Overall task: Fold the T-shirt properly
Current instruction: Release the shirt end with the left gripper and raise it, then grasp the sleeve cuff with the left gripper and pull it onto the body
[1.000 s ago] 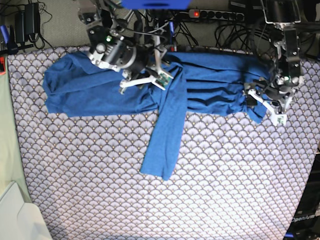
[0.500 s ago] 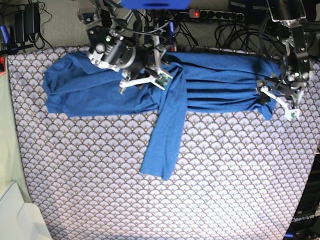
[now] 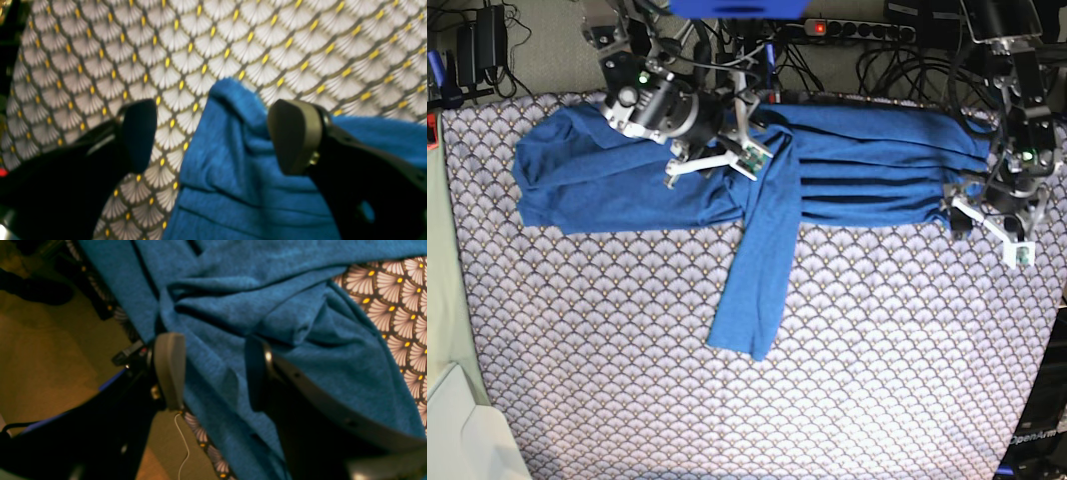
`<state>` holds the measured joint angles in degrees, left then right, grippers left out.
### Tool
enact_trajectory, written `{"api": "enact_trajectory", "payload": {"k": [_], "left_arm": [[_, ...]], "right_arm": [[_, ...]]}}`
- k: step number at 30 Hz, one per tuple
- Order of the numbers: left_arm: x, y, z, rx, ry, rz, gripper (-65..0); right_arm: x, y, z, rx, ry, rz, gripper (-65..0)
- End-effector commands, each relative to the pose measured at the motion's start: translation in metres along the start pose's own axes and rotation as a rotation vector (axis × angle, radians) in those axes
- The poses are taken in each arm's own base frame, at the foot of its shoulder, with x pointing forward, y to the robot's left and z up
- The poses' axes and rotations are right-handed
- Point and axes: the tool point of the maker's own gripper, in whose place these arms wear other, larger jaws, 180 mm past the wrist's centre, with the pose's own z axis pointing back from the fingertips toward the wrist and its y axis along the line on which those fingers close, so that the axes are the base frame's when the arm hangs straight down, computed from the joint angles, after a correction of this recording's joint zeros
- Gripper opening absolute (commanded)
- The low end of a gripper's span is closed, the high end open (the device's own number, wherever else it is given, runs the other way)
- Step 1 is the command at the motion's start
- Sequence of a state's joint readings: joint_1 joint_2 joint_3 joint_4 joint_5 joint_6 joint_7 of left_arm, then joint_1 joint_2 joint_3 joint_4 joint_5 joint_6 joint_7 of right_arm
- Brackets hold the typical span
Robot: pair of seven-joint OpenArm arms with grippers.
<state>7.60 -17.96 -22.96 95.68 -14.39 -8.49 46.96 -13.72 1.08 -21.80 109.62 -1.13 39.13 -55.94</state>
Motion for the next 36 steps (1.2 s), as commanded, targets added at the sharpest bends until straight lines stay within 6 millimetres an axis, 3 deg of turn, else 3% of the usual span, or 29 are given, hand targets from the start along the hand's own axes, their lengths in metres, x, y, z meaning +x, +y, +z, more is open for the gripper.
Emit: {"api": "enact_trajectory", "payload": {"k": [1, 5, 8, 12, 15, 18, 23, 26, 36], "left_arm": [[0.028, -0.006, 0.007, -0.011, -0.089, -0.004, -12.3], [0.072, -0.073, 0.012, -0.147, -0.207, -0.01, -12.3], [0.099, -0.151, 0.013, -0.306, -0.258, -0.054, -12.3], [0.113, -0.256, 0.009, -0.512, -0.242, -0.094, -12.3], [0.107, -0.309, -0.016, -0.552, -0.157, -0.11, -12.3], [0.109, -0.344, -0.04, -0.54, -0.14, -0.094, -12.3], [0.102, -0.348, -0.089, -0.496, -0.151, -0.124, -12.3], [0.101, -0.36, -0.102, -0.526, -0.171, -0.104, -12.3], [0.097, -0.388, -0.099, -0.597, -0.2, -0.134, -12.3]], "right_arm": [[0.012, -0.001, 0.003, -0.002, -0.045, 0.003, -34.8], [0.003, -0.005, 0.005, -0.009, -0.022, 0.019, -34.8], [-0.008, -0.01, 0.007, -0.017, 0.006, 0.039, -34.8], [-0.017, -0.018, 0.014, -0.038, 0.027, 0.07, -34.8], [-0.023, -0.022, 0.023, -0.057, 0.038, 0.092, -34.8], [-0.026, -0.032, 0.029, -0.087, 0.043, 0.085, -34.8], [-0.042, -0.048, 0.036, -0.135, 0.083, 0.03, -34.8], [-0.044, -0.047, 0.037, -0.135, 0.088, 0.027, -34.8], [-0.042, -0.045, 0.035, -0.131, 0.079, 0.018, -34.8]]}}
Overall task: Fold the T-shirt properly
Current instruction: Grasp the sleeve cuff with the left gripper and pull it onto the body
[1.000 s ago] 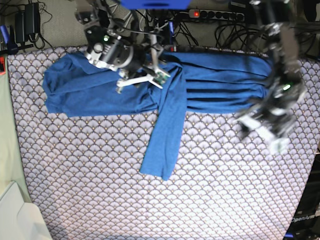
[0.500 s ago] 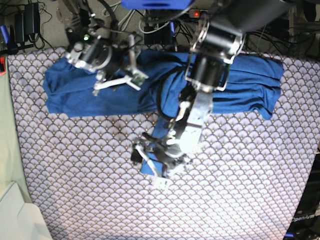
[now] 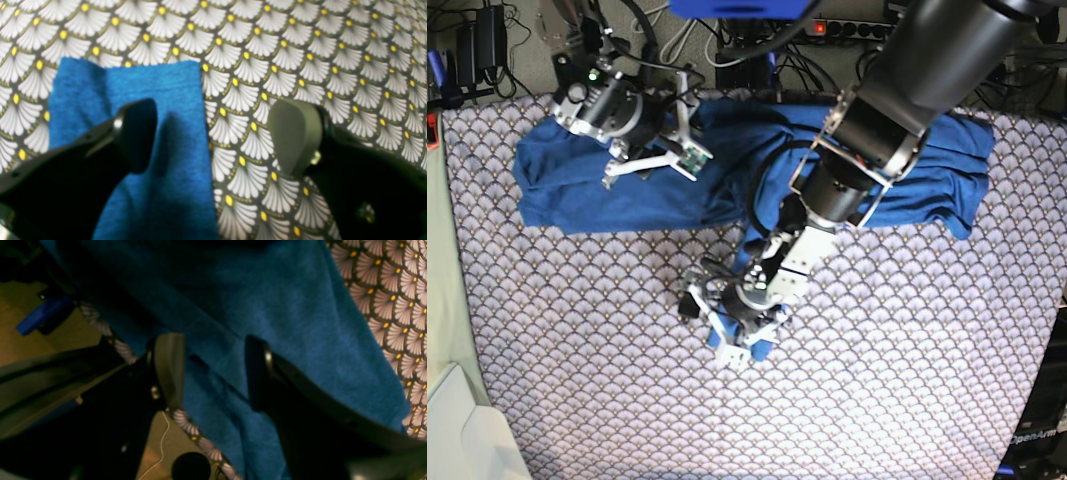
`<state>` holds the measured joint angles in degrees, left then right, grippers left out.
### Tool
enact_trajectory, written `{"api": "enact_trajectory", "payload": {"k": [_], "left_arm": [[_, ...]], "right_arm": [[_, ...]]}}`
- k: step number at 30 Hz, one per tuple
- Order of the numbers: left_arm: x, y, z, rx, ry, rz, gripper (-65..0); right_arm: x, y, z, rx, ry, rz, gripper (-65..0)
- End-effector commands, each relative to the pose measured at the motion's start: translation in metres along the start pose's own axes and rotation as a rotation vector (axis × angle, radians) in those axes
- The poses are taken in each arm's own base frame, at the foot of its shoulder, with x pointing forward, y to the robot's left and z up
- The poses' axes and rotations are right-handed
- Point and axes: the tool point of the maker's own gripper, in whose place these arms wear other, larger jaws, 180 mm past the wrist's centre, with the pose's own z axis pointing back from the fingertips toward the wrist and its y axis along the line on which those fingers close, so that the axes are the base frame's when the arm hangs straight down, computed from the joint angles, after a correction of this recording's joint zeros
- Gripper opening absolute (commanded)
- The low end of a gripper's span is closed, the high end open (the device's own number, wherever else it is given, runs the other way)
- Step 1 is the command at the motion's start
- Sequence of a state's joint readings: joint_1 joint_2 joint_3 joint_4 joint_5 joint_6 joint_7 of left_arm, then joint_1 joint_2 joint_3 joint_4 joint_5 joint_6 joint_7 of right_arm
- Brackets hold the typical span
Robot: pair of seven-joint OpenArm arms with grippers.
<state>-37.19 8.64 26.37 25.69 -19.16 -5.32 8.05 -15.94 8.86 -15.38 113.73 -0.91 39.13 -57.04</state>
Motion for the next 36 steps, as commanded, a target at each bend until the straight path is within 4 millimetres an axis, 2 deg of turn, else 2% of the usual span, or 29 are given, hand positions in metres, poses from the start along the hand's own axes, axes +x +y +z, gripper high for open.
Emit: {"api": "enact_trajectory", "payload": {"k": [1, 12, 15, 21, 25, 32, 34, 36], "left_arm": [[0.036, -0.002, -0.001, -0.004, -0.079, -0.012, -12.3], [0.027, -0.002, -0.001, -0.001, -0.062, -0.019, -12.3], [0.014, -0.003, -0.001, -0.002, -0.043, -0.009, -12.3], [0.003, -0.005, 0.001, -0.003, -0.076, 0.004, -12.3], [-0.023, 0.007, 0.0, 0.026, -0.018, 0.012, -12.3], [-0.041, 0.014, 0.001, 0.045, 0.013, 0.017, -12.6], [-0.042, 0.014, 0.001, 0.045, 0.019, 0.017, -16.4], [-0.044, 0.014, 0.001, 0.046, 0.025, 0.016, -25.6]], "right_arm": [[0.01, -0.002, 0.003, -0.006, -0.039, 0.0, -34.8], [0.013, -0.003, 0.003, -0.009, -0.046, -0.001, -34.8], [0.012, -0.002, 0.003, -0.007, -0.044, -0.002, -34.8], [0.012, -0.001, 0.003, -0.005, -0.042, -0.003, -34.8], [0.012, -0.001, 0.003, -0.004, -0.043, -0.004, -34.8], [0.012, -0.001, 0.003, -0.004, -0.043, -0.004, -34.8], [0.012, -0.001, 0.003, -0.004, -0.043, -0.004, -34.8], [0.012, -0.001, 0.003, -0.004, -0.043, -0.004, -34.8]]}}
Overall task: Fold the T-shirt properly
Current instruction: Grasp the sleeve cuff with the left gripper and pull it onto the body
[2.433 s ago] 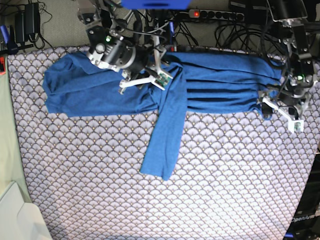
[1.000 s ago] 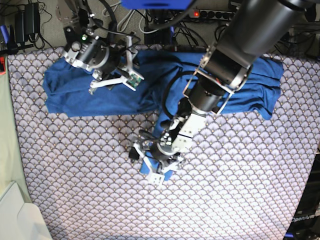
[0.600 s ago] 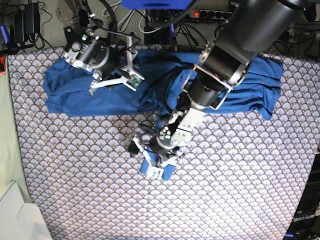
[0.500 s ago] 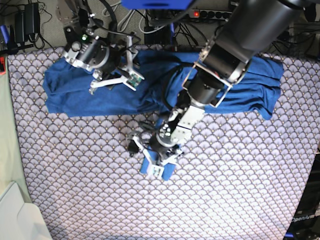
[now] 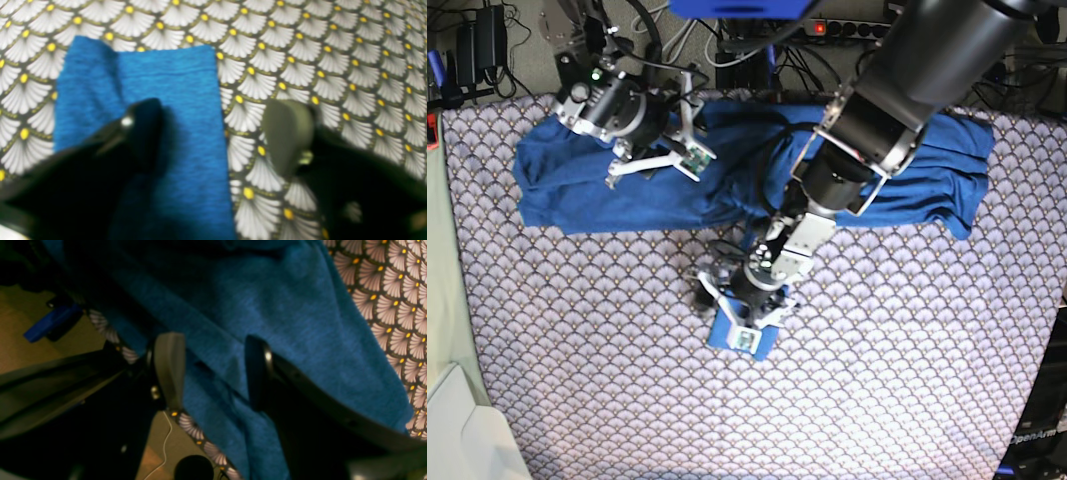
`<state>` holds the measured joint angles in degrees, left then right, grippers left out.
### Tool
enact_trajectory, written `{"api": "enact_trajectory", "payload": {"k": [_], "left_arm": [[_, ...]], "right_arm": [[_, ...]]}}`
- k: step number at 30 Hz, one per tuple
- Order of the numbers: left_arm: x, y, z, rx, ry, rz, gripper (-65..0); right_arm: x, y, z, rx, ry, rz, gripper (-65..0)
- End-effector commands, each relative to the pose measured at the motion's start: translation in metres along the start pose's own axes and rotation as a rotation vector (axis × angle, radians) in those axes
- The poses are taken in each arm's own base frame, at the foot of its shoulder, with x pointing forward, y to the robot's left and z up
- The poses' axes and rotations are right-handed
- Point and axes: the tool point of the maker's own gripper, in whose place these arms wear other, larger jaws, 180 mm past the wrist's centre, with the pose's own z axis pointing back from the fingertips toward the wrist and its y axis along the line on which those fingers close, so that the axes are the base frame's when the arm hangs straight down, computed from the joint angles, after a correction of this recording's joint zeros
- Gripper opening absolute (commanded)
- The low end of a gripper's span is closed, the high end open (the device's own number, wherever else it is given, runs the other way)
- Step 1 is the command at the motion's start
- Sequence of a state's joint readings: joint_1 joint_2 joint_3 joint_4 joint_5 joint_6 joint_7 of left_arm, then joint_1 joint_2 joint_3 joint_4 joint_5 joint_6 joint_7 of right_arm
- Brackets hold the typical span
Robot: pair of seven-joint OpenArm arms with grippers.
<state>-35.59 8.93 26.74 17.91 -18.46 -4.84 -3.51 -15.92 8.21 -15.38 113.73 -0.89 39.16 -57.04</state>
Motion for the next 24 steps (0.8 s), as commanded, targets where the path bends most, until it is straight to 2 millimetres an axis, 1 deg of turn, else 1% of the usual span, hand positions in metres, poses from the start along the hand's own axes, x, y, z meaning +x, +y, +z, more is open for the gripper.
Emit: {"api": "enact_trajectory", "payload": {"k": [1, 2, 3, 5, 8, 10, 14, 15, 18, 20, 22, 23, 24], "left_arm": [[-0.013, 0.0, 0.0, -0.002, 0.074, 0.006, -31.4], [-0.013, 0.0, 0.0, 0.0, 0.076, 0.006, -37.4], [-0.013, 0.0, 0.0, 0.0, 0.076, 0.006, -42.1], [-0.017, 0.008, 0.0, 0.04, 0.105, 0.004, -52.3], [-0.024, 0.018, 0.002, 0.094, 0.151, -0.042, -64.1], [-0.022, 0.02, 0.002, 0.105, 0.148, -0.076, -64.6], [-0.018, 0.02, 0.002, 0.104, 0.142, -0.077, -64.7], [-0.011, 0.017, 0.001, 0.101, 0.123, -0.077, -64.7], [0.024, 0.001, -0.001, 0.067, 0.046, -0.077, -64.7], [0.029, 0.001, 0.005, 0.056, 0.059, -0.059, -64.7], [0.043, 0.009, 0.013, 0.055, 0.045, -0.02, -64.7], [0.047, 0.02, 0.019, 0.065, 0.039, 0.0, -64.7], [0.05, 0.026, 0.025, 0.068, 0.036, 0.016, -64.7]], "right_arm": [[0.009, -0.002, 0.004, -0.008, -0.035, 0.003, -34.8], [0.009, -0.003, 0.004, -0.008, -0.036, 0.003, -34.8], [0.009, -0.003, 0.004, -0.008, -0.036, 0.003, -34.8], [0.009, -0.003, 0.004, -0.008, -0.036, 0.003, -34.8], [0.009, -0.003, 0.004, -0.008, -0.036, 0.003, -34.8], [0.01, -0.004, 0.004, -0.012, -0.039, 0.005, -34.8], [0.012, -0.006, 0.004, -0.015, -0.041, 0.007, -34.8], [0.012, -0.006, 0.004, -0.015, -0.041, 0.007, -34.8], [0.013, -0.006, 0.004, -0.016, -0.043, 0.006, -34.8], [0.013, -0.006, 0.004, -0.016, -0.043, 0.006, -34.8], [0.013, -0.006, 0.004, -0.016, -0.043, 0.006, -34.8], [0.013, -0.006, 0.004, -0.016, -0.043, 0.006, -34.8], [0.012, -0.006, 0.004, -0.015, -0.042, 0.006, -34.8]]}}
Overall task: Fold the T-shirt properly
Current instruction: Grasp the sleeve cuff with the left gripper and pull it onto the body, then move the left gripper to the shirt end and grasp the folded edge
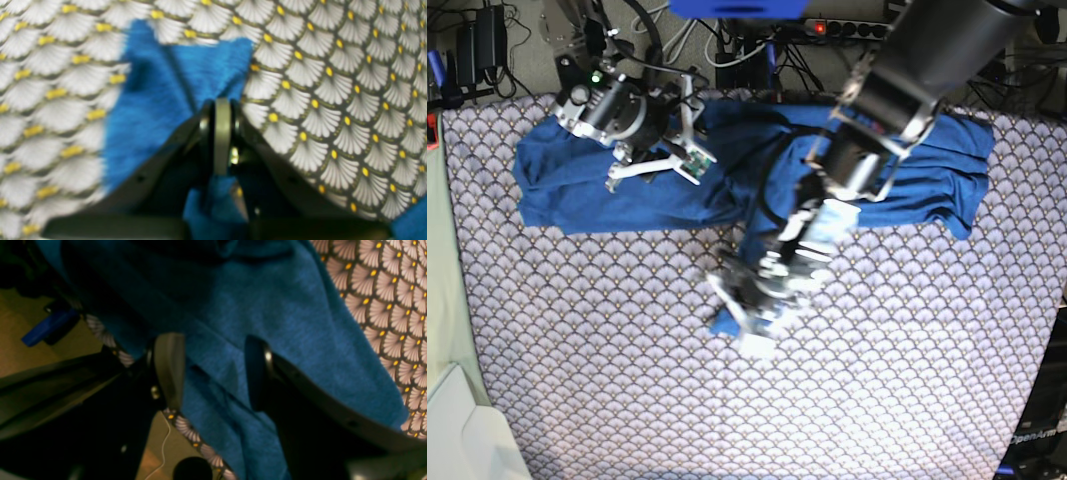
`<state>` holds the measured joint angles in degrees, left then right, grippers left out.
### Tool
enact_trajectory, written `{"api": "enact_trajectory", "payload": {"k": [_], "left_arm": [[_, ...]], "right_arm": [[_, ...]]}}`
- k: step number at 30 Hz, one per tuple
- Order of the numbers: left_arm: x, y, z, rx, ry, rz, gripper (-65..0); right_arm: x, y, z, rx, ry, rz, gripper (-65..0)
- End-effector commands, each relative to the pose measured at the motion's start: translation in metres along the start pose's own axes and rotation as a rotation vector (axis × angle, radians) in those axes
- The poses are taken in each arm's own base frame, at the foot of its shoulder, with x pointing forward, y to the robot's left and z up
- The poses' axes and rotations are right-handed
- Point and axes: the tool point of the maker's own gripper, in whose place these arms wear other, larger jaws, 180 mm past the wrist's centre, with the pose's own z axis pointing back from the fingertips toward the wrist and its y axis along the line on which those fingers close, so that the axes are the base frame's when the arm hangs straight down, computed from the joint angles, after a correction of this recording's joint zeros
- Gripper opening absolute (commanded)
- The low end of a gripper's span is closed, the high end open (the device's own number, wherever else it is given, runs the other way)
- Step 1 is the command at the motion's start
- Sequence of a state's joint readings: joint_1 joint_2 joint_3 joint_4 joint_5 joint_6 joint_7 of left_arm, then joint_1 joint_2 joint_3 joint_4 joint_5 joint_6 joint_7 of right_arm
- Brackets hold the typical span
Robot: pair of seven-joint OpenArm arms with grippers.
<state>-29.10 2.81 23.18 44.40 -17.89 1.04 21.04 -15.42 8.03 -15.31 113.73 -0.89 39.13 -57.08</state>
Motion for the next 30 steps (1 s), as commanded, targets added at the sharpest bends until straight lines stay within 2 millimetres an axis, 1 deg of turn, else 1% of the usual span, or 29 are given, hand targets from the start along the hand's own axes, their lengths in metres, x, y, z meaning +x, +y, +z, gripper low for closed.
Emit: {"api": "enact_trajectory", "payload": {"k": [1, 2, 4, 8, 10, 14, 16, 18, 19, 23, 28, 30], "left_arm": [[0.032, 0.011, 0.008, 0.015, -0.076, 0.007, -64.7], [0.03, 0.02, 0.014, 0.023, -0.075, 0.02, -64.7], [0.036, 0.036, 0.033, 0.039, -0.101, 0.038, -64.7], [0.041, 0.069, 0.083, 0.084, -0.135, 0.082, -64.7], [0.044, 0.086, 0.111, 0.117, -0.155, 0.104, -64.7], [0.034, 0.12, 0.165, 0.202, -0.185, 0.153, -64.7], [0.025, 0.138, 0.191, 0.258, -0.189, 0.175, -64.7], [0.017, 0.154, 0.212, 0.307, -0.189, 0.188, -64.7], [0.013, 0.159, 0.219, 0.326, -0.188, 0.196, -64.7], [-0.016, 0.181, 0.246, 0.408, -0.156, 0.236, -64.7], [-0.057, 0.194, 0.263, 0.467, -0.074, 0.26, -64.7], [-0.07, 0.197, 0.269, 0.479, -0.045, 0.25, -64.7]], "right_arm": [[0.01, -0.003, 0.004, -0.008, -0.038, 0.006, -34.8], [0.01, -0.003, 0.004, -0.008, -0.039, 0.006, -34.8], [0.011, -0.003, 0.004, -0.008, -0.045, 0.006, -34.8], [0.011, -0.003, 0.003, -0.007, -0.046, 0.005, -34.8], [0.013, -0.005, 0.004, -0.012, -0.051, 0.008, -34.8], [0.015, -0.008, 0.004, -0.019, -0.054, 0.011, -34.8], [0.017, -0.008, 0.004, -0.017, -0.058, 0.013, -34.8], [0.018, -0.006, 0.003, -0.012, -0.062, 0.014, -34.8], [0.02, -0.005, 0.003, -0.01, -0.068, 0.009, -34.8], [0.024, -0.002, 0.002, -0.003, -0.078, 0.002, -34.8], [0.027, 0.001, 0.001, 0.002, -0.085, -0.005, -34.8], [0.028, 0.001, 0.002, 0.001, -0.088, -0.005, -34.8]]}}
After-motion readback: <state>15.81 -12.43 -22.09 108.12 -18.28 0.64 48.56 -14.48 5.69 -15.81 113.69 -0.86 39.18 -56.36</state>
